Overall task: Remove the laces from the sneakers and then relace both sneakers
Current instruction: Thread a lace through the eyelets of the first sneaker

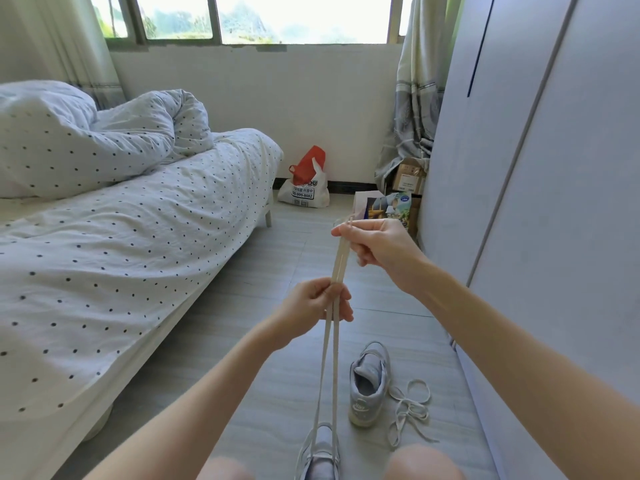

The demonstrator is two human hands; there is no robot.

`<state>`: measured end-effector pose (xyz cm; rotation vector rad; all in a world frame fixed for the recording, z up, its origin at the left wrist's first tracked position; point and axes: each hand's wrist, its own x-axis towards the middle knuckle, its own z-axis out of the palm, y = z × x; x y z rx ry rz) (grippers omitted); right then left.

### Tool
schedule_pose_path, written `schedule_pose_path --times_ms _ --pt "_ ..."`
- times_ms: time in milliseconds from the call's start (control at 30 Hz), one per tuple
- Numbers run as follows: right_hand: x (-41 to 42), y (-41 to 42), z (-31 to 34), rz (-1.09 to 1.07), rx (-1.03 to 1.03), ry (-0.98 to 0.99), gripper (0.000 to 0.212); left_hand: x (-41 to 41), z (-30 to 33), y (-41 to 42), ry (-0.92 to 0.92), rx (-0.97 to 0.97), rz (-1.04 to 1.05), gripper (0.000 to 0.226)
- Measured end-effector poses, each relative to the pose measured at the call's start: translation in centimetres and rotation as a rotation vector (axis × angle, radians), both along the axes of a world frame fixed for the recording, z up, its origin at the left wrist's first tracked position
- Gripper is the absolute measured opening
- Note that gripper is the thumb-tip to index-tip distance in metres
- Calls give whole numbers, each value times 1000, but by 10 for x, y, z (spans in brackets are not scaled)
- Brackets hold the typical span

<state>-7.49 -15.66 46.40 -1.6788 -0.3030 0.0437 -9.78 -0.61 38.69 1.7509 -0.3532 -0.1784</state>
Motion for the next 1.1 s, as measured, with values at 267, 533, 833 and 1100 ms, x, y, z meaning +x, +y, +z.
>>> schedule_pose_path --times_ms 267,533,833,1100 --pt "20 -5 -38 -15 -84 134 26 29 25 21 39 -24 173 24" --pt "17 14 -153 374 -346 374 56 58 8 25 82 -309 226 26" --pt "45 31 -257 358 -290 552 11 79 -83 71 333 -474 601 27" --pt "52 5 -355 297 -564 567 15 26 -273 99 1001 546 126 34"
